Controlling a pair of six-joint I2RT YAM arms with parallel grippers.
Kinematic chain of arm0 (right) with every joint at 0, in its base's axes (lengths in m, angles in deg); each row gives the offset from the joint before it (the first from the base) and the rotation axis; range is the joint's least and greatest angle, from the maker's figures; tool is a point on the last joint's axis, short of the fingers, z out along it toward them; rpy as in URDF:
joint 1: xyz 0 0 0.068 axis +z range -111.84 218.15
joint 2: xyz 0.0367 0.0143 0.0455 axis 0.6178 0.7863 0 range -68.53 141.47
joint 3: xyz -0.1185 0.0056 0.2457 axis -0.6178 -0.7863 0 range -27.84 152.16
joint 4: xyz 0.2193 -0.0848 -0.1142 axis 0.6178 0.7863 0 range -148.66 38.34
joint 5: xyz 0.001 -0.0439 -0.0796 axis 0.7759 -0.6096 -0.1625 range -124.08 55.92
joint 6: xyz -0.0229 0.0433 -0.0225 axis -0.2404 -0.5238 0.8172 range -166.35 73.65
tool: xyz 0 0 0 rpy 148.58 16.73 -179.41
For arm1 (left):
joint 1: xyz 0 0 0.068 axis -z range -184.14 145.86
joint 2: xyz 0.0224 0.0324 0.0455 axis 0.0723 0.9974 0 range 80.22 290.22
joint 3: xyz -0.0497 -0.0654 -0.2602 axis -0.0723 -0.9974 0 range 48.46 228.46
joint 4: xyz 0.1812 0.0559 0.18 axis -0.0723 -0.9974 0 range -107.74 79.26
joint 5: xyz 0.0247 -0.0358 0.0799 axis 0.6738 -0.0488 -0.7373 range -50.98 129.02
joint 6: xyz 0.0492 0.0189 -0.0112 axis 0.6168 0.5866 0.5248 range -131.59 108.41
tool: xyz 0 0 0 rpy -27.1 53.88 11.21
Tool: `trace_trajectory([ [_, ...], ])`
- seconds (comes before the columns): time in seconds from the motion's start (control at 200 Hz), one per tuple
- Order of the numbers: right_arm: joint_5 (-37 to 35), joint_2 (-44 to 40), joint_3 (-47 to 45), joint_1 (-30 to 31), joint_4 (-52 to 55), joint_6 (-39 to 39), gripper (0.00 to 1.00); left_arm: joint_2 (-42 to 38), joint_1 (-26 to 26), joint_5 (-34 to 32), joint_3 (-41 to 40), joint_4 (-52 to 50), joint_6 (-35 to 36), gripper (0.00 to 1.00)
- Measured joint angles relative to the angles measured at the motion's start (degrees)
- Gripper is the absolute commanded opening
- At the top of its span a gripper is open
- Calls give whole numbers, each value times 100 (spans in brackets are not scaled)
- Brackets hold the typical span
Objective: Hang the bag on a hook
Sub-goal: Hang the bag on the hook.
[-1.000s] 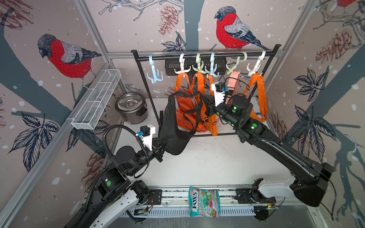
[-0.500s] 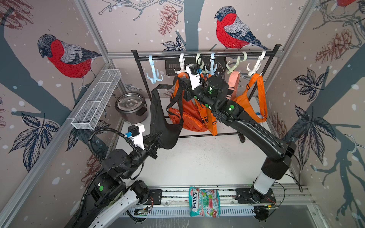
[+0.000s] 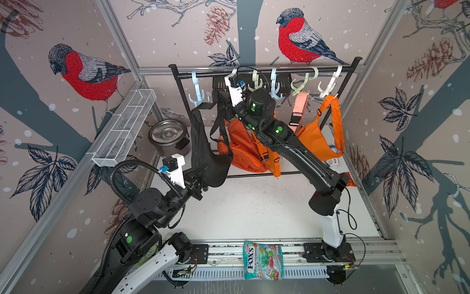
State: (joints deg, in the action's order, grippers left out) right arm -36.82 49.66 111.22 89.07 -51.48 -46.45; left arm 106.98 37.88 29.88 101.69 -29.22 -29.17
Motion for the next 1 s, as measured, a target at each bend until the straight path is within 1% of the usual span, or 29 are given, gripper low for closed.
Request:
trace_trajectory([
  [0.22,151,286,85,-114,-529,-293,2,68,0,-297,59,26,-52,0],
  [0.415,289,684,444,-85,-748,-302,2,133,0,-439,81,24,-205,0],
  [0.55,323,826,507,-90,-717,-308,2,146,0,-435,74,26,-321,0],
  [0.841,374,807,214,-85,-649,-269,2,87,0,-234,-254,52,-553,0],
  [1.001,420,745,-7,-85,-540,-243,6,52,0,-111,-433,114,-675,0],
])
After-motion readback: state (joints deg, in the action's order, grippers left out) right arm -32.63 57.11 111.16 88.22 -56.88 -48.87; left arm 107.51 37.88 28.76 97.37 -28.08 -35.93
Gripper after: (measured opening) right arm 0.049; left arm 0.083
